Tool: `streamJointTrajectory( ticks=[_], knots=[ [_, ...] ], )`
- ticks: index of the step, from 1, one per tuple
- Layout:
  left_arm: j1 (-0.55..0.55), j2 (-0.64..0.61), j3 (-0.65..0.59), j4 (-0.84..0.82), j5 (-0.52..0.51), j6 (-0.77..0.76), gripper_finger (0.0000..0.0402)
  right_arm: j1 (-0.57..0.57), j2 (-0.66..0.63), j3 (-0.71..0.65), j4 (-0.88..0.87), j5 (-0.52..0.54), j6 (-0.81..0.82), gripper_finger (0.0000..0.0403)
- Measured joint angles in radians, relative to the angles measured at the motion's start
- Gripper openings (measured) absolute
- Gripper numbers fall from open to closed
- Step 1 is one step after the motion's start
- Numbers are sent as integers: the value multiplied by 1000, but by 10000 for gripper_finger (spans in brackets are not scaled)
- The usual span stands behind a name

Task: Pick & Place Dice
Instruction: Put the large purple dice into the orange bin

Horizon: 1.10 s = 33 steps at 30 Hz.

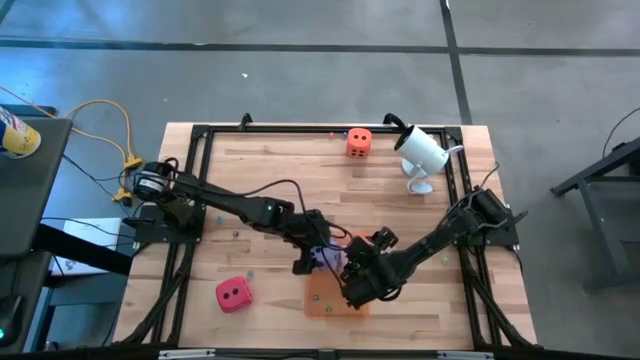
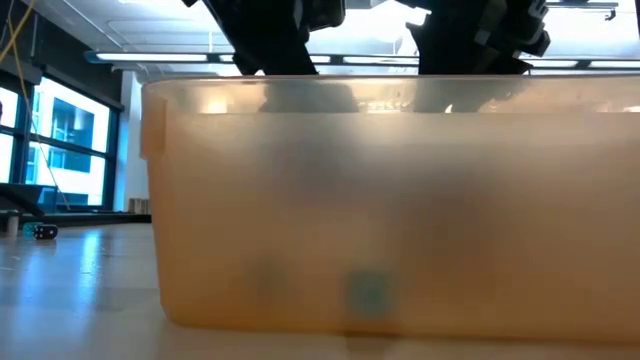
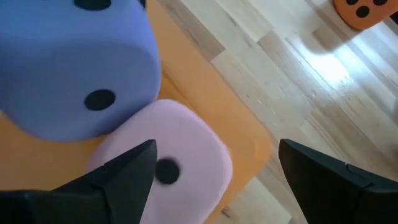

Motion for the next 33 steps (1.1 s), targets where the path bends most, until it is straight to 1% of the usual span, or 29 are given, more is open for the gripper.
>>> streamJointTrajectory(
  ticks=[9,13,17,19,24,33],
  knots=[
    [21,1,71,-119,-1,10,355,0,0,0,2,0,4,327],
    [21,4,71,-118,-1,2,355,0,0,0,2,0,4,327],
    [26,29,72,-113,-1,-40,355,0,0,0,2,0,5,327],
    [27,44,72,-100,2,-36,355,2,0,0,4,0,5,327],
    [26,76,72,-88,61,-21,355,9,0,0,7,0,6,327],
    [35,81,72,-86,65,-54,359,8,0,0,7,0,8,327]
  ],
)
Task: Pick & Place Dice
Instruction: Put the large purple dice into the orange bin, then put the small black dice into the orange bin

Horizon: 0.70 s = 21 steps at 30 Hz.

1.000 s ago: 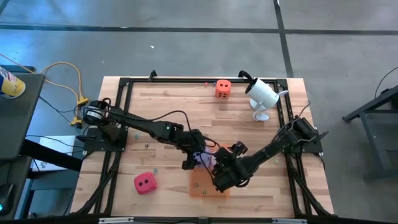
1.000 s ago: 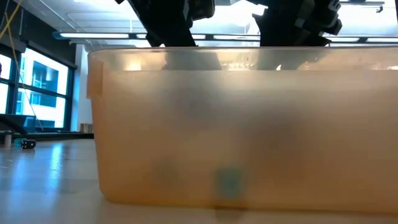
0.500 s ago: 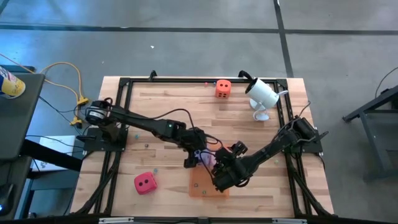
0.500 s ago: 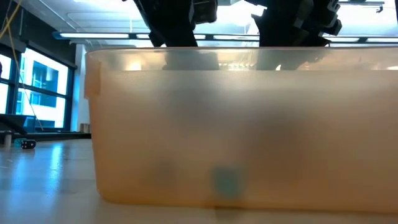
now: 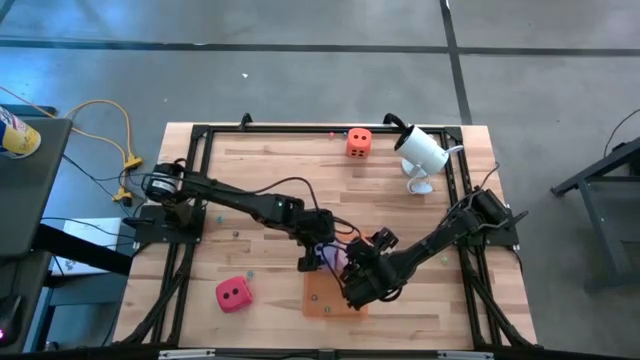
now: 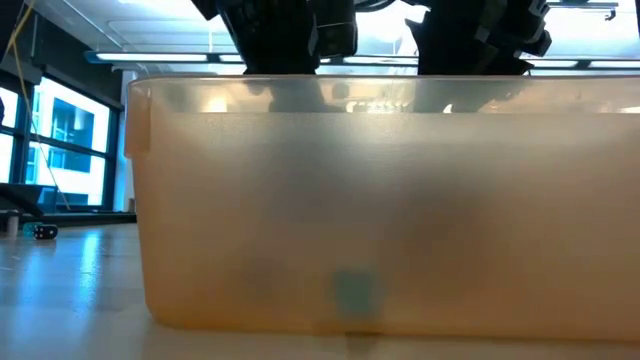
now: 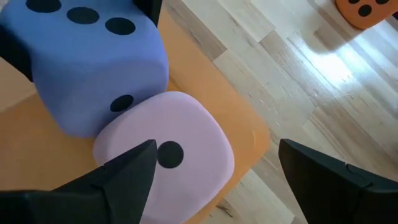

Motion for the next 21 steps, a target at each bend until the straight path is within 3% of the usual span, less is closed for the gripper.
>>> streamJointTrajectory(
  ticks=[9,15,21],
  knots=[
    [22,0,0,37,137,-25,396,0,0,0,-1,0,-3,327],
    [23,-20,0,41,22,-20,396,2,0,0,-5,0,-3,327],
    [25,-89,26,13,17,37,396,13,-2,0,-9,57,-3,327]
  ],
)
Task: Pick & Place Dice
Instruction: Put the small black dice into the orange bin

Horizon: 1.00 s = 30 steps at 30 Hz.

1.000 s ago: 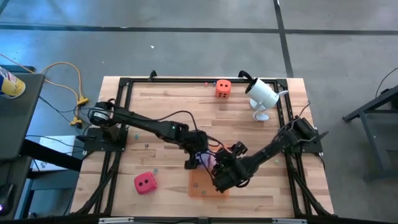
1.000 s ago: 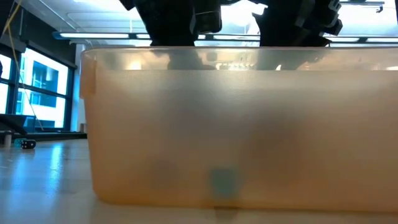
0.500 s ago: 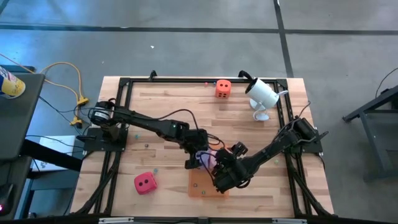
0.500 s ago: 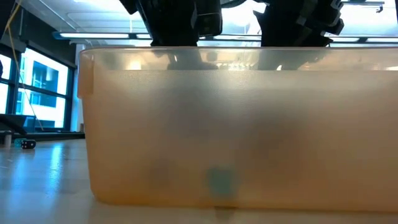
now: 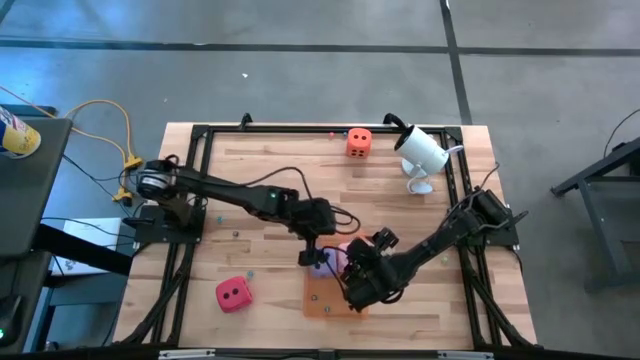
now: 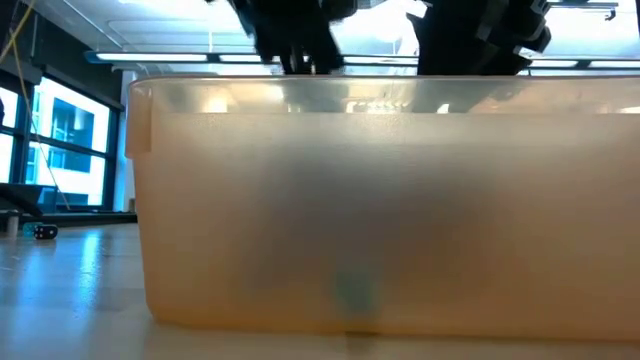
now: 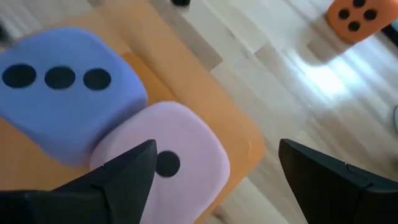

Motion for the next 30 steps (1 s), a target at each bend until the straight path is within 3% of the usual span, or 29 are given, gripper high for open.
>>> streamJointTrajectory(
  ticks=[7,14,19,24,30],
  knots=[
    [-9,-184,52,-271,-1,23,396,33,-65,0,3,84,4,327],
    [-93,-333,52,-621,-100,-184,396,73,-101,0,13,144,1,327],
    [-184,-346,26,-674,-132,-267,396,75,-101,0,72,122,-10,327],
    [-239,-330,-3,-672,-160,-316,396,71,-101,0,179,113,-182,327],
    [-123,-332,-50,-909,-245,-489,396,72,-101,0,224,60,-244,327]
  ],
)
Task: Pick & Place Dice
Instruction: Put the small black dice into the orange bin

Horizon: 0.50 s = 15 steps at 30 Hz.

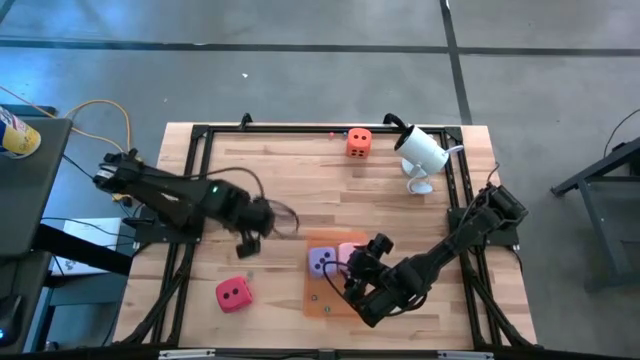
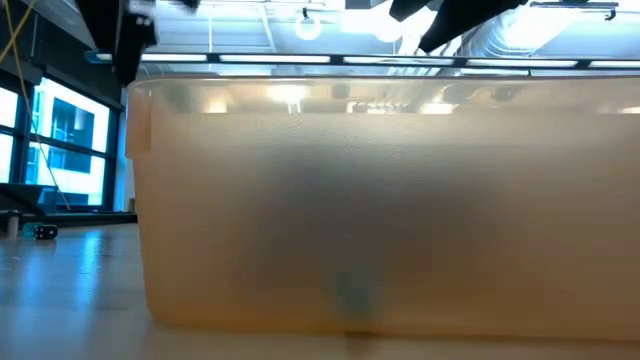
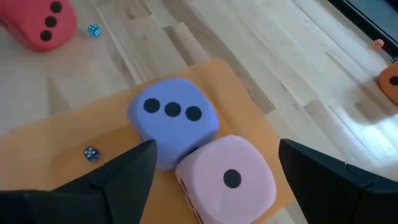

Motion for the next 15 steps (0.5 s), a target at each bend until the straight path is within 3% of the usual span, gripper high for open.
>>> streamJointTrajectory(
  ticks=[5,11,15],
  knots=[
    [153,-66,-123,75,139,91,396,0,0,0,1,-9,-22,327],
    [349,-222,-327,146,149,64,396,0,0,0,0,-10,-54,327],
    [392,-315,-436,181,143,-29,396,0,0,0,0,-8,-85,327]
  ],
)
